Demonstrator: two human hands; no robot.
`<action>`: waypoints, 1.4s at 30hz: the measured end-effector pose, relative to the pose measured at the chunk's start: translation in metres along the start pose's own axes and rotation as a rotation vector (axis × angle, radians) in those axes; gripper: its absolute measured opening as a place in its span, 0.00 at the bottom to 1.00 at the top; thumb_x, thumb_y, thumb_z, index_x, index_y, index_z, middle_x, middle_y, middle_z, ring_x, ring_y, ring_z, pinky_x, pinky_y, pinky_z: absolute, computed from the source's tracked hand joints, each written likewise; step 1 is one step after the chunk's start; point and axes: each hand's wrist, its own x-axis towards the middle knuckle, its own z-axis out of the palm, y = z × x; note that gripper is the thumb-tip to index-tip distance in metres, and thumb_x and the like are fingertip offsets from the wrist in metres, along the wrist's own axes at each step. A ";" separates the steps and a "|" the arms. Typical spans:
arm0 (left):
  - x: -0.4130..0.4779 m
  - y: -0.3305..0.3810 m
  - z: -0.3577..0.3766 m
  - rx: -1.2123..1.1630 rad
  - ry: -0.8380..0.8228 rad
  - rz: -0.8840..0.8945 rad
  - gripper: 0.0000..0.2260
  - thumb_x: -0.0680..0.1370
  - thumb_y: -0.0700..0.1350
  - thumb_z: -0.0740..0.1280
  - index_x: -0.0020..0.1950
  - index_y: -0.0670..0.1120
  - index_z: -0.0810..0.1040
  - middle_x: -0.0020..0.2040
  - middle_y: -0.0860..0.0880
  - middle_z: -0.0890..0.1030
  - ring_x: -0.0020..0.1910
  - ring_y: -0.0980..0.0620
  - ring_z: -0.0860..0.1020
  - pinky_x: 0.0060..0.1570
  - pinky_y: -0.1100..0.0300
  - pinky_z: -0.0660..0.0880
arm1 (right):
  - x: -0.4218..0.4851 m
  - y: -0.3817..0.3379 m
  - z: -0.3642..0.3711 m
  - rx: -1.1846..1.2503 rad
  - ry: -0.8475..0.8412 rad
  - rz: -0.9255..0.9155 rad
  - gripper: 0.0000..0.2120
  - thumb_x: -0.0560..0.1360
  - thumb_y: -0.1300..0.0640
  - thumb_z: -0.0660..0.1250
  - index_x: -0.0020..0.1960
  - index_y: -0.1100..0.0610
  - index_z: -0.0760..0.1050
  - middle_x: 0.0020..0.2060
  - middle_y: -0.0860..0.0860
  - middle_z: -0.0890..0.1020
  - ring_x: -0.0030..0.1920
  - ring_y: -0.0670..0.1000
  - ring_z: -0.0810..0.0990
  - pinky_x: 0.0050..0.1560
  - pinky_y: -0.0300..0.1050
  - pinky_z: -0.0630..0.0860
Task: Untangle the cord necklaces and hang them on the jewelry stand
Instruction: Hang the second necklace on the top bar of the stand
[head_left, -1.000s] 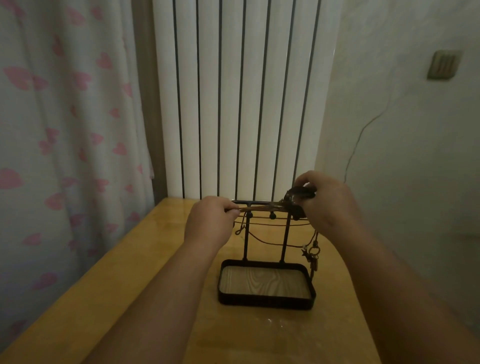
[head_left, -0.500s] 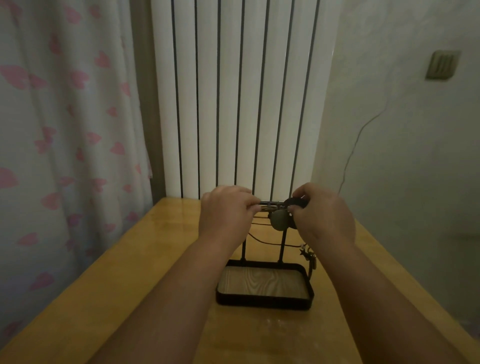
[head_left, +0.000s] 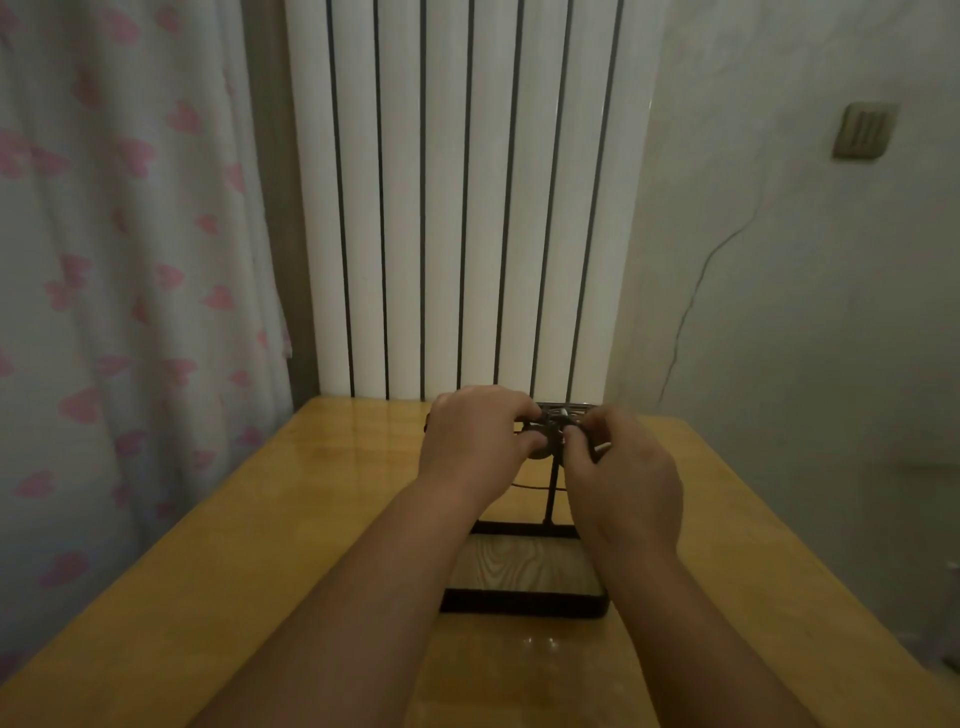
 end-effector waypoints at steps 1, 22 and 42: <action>-0.001 -0.001 0.001 -0.046 -0.004 -0.011 0.11 0.78 0.53 0.69 0.59 0.57 0.82 0.54 0.57 0.83 0.56 0.54 0.77 0.62 0.49 0.70 | -0.002 0.000 0.001 0.019 0.012 0.025 0.02 0.77 0.52 0.67 0.48 0.49 0.76 0.38 0.41 0.75 0.39 0.45 0.74 0.35 0.42 0.71; -0.007 -0.001 0.002 0.070 0.078 -0.085 0.15 0.73 0.57 0.73 0.58 0.57 0.79 0.54 0.58 0.79 0.56 0.56 0.74 0.60 0.56 0.65 | -0.015 0.015 0.028 0.407 -0.268 0.363 0.18 0.77 0.51 0.68 0.66 0.52 0.75 0.57 0.45 0.79 0.59 0.47 0.75 0.54 0.45 0.74; -0.008 -0.016 0.004 0.058 0.034 -0.063 0.13 0.82 0.49 0.64 0.65 0.57 0.79 0.53 0.53 0.82 0.54 0.52 0.77 0.61 0.50 0.70 | -0.012 0.016 0.043 0.421 -0.336 0.370 0.04 0.79 0.51 0.67 0.52 0.46 0.75 0.40 0.41 0.80 0.43 0.44 0.81 0.36 0.39 0.72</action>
